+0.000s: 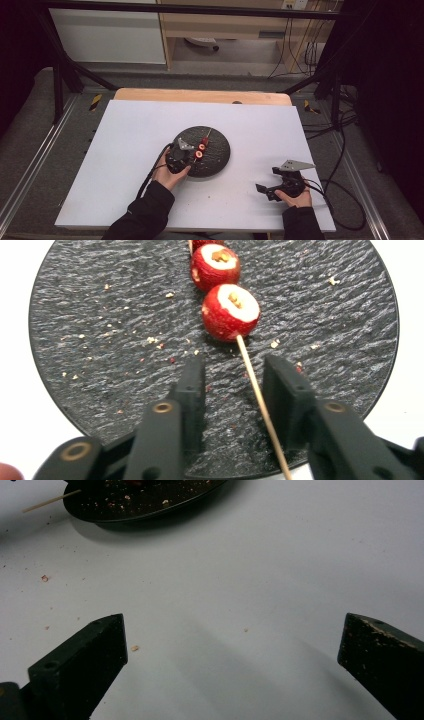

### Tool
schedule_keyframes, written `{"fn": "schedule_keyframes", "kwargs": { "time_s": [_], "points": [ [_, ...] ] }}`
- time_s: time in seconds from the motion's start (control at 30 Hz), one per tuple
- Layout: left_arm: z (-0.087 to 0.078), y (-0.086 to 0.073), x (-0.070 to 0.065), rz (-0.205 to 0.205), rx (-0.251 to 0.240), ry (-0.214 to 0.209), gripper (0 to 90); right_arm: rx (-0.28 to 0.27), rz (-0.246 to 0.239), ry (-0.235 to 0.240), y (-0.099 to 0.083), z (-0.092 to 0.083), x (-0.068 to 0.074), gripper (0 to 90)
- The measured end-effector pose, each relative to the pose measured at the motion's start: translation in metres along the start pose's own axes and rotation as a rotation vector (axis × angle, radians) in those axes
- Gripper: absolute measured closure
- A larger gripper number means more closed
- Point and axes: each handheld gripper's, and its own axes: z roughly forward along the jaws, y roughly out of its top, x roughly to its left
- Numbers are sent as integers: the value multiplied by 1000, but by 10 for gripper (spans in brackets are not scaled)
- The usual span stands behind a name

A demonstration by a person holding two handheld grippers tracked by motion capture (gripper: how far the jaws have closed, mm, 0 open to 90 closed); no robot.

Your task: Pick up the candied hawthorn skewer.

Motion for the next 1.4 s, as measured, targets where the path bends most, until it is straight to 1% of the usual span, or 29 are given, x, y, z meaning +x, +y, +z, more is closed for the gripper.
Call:
{"fn": "schedule_keyframes", "kwargs": {
  "time_s": [0.03, 0.07, 0.1, 0.13, 0.2, 0.23, 0.33, 0.47, 0.7, 0.97, 1.13, 1.4],
  "points": [
    [1, 0, -1, 5, 3, 6, 679, 1, 0, 0, 0, 0, 0, 5],
    [1, 1, -3, 10, 8, 11, 679, 1, 0, 0, 0, 0, 0, 5],
    [1, 2, -4, 12, 11, 18, 725, -1, 1, 1, 0, -1, 0, 5],
    [2, 2, -5, 15, 16, 22, 725, -1, 1, 1, 0, -1, 0, 5],
    [2, 3, -6, 14, 22, 28, 763, 0, 1, 1, 0, -1, 0, 5],
    [3, 3, -7, 17, 25, 34, 802, 0, 1, 1, 0, -1, 0, 5],
    [2, 4, -8, 20, 30, 47, 817, 0, 0, 1, 0, -1, 0, 5],
    [1, 3, -8, 22, 37, 66, 866, -1, 0, 1, 0, -1, 0, 5],
    [-1, 1, -7, 25, 30, 67, 879, 1, 0, 1, 0, 0, 0, 5],
    [-7, -2, -3, 2, -12, 45, 884, 3, 1, 0, 0, 0, 0, 5],
    [-16, -4, 0, -7, -51, 26, 884, 4, 1, 0, 0, -1, 0, 5],
    [-33, -15, 5, -7, -130, -5, 884, -2, 9, -3, 0, 0, 0, 5]
  ]
}}
